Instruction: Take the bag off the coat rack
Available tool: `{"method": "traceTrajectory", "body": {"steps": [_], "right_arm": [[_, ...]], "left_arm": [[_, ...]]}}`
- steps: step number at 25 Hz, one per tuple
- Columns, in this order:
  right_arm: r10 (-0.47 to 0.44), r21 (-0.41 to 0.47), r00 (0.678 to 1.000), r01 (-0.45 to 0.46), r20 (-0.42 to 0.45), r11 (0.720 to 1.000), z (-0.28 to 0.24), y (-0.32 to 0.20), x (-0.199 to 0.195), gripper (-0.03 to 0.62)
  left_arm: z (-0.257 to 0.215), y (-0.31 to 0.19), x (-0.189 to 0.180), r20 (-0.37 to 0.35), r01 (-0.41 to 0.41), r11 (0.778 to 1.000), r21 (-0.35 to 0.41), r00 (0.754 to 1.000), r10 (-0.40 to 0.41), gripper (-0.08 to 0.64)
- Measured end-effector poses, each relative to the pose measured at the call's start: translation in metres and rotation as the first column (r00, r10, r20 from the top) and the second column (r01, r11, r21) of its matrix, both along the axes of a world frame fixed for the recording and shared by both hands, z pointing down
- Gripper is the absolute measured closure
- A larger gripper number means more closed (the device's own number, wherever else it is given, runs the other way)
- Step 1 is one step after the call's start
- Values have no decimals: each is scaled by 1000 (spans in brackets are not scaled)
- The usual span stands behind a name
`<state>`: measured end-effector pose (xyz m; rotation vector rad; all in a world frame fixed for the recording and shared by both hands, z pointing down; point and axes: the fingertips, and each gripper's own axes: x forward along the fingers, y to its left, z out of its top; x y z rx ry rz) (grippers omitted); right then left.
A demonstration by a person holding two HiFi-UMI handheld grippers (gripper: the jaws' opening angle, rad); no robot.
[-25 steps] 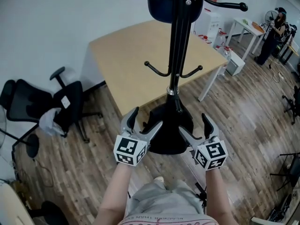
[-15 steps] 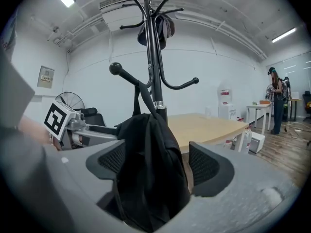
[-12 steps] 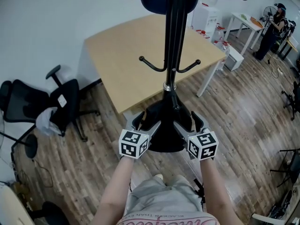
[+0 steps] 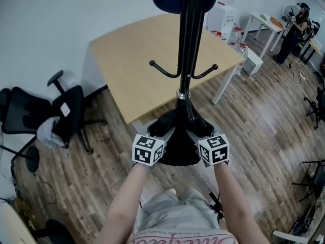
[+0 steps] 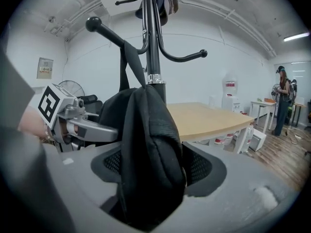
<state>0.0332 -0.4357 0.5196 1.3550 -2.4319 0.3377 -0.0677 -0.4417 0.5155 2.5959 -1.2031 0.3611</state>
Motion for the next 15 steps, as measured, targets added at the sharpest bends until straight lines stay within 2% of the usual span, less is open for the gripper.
{"method": "traceTrajectory", "body": {"steps": [2, 4, 7, 10, 15], "right_arm": [[-17, -4, 1000, 17, -21, 1000, 3, -3, -2, 294], [-10, -2, 1000, 10, -24, 1000, 4, -6, 1, 334], [14, -8, 1000, -13, 17, 1000, 1, -8, 9, 410], [0, -24, 999, 1, 44, 1000, 0, -8, 10, 441], [-7, -18, 1000, 7, 17, 1000, -1, -7, 10, 501]], "left_arm": [[1, -3, 2, 12, -7, 1000, 5, 1000, 7, 296], [2, -4, 2, 17, -17, 1000, 10, 1000, 17, 326], [1, -6, -1, 7, -20, 1000, 9, 1000, 20, 375], [-1, -8, -4, 0, -28, 1000, 0, 1000, 28, 418], [-3, -4, -1, 16, -49, 999, 2, 999, 49, 479]]}}
